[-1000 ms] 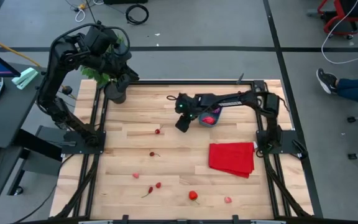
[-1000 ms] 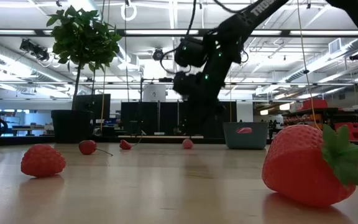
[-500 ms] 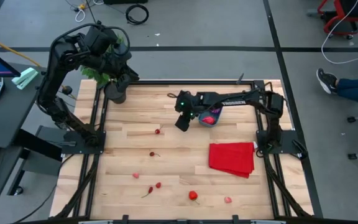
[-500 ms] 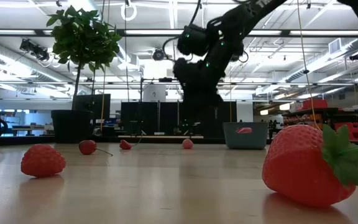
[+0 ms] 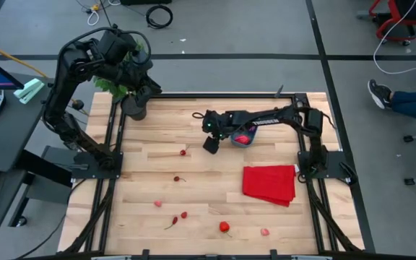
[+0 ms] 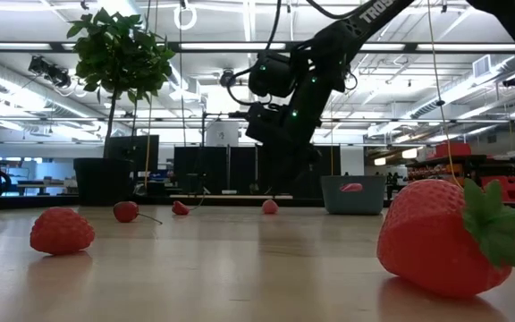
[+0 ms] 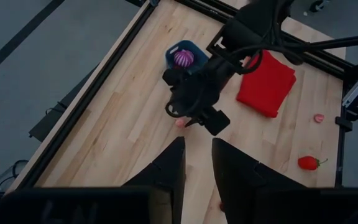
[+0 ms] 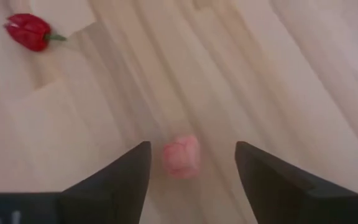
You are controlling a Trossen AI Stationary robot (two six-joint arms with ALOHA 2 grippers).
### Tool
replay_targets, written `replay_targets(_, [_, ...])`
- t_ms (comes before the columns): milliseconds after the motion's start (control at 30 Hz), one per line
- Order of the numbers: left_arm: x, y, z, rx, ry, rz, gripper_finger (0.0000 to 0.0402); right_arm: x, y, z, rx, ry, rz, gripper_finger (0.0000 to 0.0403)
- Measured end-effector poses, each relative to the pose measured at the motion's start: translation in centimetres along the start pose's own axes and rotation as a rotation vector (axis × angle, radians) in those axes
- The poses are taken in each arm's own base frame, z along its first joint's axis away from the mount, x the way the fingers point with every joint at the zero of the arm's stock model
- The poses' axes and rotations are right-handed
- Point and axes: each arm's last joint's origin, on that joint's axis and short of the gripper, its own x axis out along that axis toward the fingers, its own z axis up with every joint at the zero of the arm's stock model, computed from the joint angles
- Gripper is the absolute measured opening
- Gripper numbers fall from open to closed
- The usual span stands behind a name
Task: Pick and placing Produce into tupperware
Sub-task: Put the peach into the bin
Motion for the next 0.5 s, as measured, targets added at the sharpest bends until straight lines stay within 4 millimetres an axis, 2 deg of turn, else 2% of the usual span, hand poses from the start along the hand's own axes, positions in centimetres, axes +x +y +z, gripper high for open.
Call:
replay_targets(267, [0.0, 0.0, 0.0, 0.0, 0.0, 0.0, 0.0078, 0.1, 0.0, 0.0, 0.012, 0.006, 0.012, 0.0225])
replay_targets(500, [0.0, 0.0, 0.0, 0.0, 0.001, -0.001, 0.0087, 1.9, 0.6, -0.9, -0.007, 0.044, -0.012, 0.0224])
